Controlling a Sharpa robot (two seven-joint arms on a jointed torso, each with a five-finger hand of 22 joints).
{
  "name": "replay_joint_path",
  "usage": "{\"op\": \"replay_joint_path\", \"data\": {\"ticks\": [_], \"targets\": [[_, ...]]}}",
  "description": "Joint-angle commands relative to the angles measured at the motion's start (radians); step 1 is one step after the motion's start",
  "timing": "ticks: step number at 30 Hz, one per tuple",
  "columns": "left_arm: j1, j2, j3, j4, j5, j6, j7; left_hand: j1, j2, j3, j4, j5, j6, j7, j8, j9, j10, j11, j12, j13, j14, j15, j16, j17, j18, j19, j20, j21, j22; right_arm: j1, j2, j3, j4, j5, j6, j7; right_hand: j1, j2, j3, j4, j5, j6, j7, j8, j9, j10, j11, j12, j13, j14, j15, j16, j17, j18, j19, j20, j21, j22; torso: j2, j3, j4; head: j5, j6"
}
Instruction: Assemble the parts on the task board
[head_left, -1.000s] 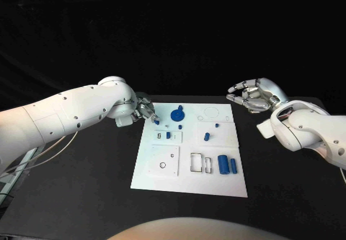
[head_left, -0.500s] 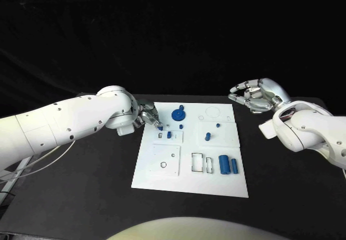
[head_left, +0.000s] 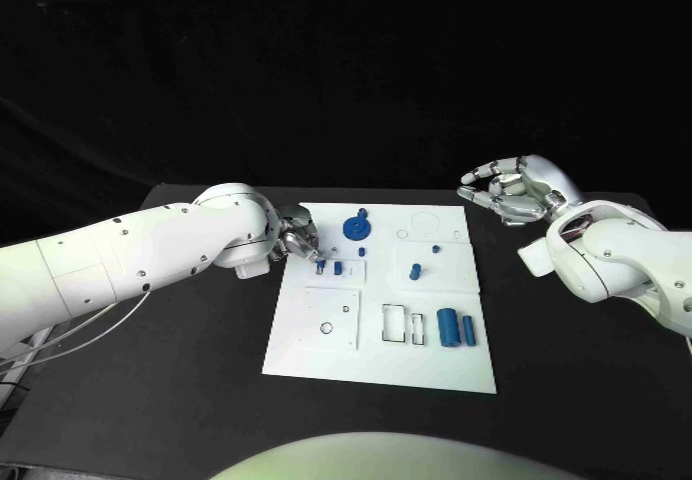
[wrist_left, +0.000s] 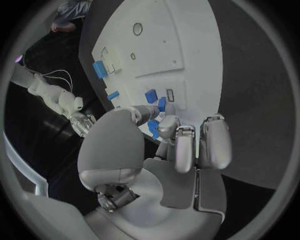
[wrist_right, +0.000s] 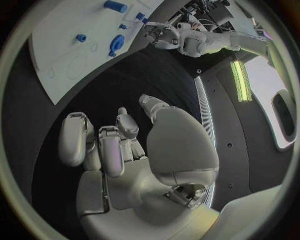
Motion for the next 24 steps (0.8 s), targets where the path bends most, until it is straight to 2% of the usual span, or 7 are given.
{"op": "replay_joint_path", "data": {"ticks": [1, 13, 14, 24], "targets": [[-0.002, 0.0, 0.001, 0.006, -0.033, 0.001, 0.008, -0.003, -0.005, 0.194, -0.189, 0.01, 0.014, -0.004, 0.007, 0.004, 0.006, -0.001, 0.006, 0.002, 0.104, -0.01, 0.003, 0.263, -0.008, 0.0, -0.006, 0.006, 0.002, -0.001, -0.001, 0.0, 0.002, -0.002, 0.01, 0.01, -0.008, -0.001, -0.001, 0.005, 0.005, -0.003, -0.001, 0.006, -0.001, -0.004, 0.001, 0.0, 0.0, 0.053, -0.007, -0.005, 0.059, 0.015, -0.005, -0.003, -0.005, 0.03, 0.0, 0.0005, -0.0001, 0.001, 0.0], [-0.014, 0.001, 0.001, 0.008, -0.041, 0.01, -0.001, -0.014, -0.019, 0.195, -0.196, 0.068, 0.025, -0.008, 0.006, 0.009, 0.016, -0.005, 0.008, 0.011, 0.104, -0.014, 0.003, 0.263, -0.009, 0.002, -0.009, 0.009, 0.008, -0.003, -0.001, 0.0, 0.001, -0.002, 0.011, 0.01, -0.008, -0.001, -0.001, 0.005, 0.005, -0.003, -0.001, 0.006, -0.001, -0.004, 0.001, 0.0, 0.0, 0.053, -0.007, -0.005, 0.059, 0.015, -0.005, -0.003, -0.005, 0.03, -0.001, 0.0003, -0.0001, 0.003, -0.002], [-0.014, 0.0, 0.001, 0.008, -0.042, 0.011, -0.001, -0.016, -0.023, 0.191, -0.198, 0.086, 0.028, -0.009, 0.005, 0.01, 0.02, -0.006, 0.009, 0.015, 0.104, -0.015, 0.003, 0.263, -0.009, 0.003, -0.01, 0.01, 0.01, -0.003, -0.001, 0.0, 0.001, -0.002, 0.012, 0.01, -0.008, -0.001, -0.001, 0.005, 0.005, -0.003, -0.001, 0.006, -0.001, -0.004, 0.001, 0.0, 0.0, 0.053, -0.007, -0.005, 0.059, 0.015, -0.005, -0.003, -0.005, 0.03, -0.001, 0.0001, -0.0001, 0.003, -0.002], [-0.02, 0.002, 0.001, 0.004, -0.061, 0.009, -0.005, -0.016, -0.025, 0.189, -0.201, 0.097, 0.031, -0.01, 0.004, 0.01, 0.023, -0.007, 0.011, 0.019, 0.104, -0.015, 0.003, 0.263, -0.01, 0.005, -0.011, 0.012, 0.014, -0.004, -0.002, 0.0, 0.002, -0.001, 0.012, 0.011, -0.008, -0.001, -0.001, 0.005, 0.005, -0.003, -0.001, 0.006, -0.001, -0.004, 0.001, 0.0, 0.0, 0.053, -0.007, -0.005, 0.059, 0.015, -0.005, -0.003, -0.005, 0.03, -0.001, 0.0007, 0.0, 0.005, -0.002]]}}
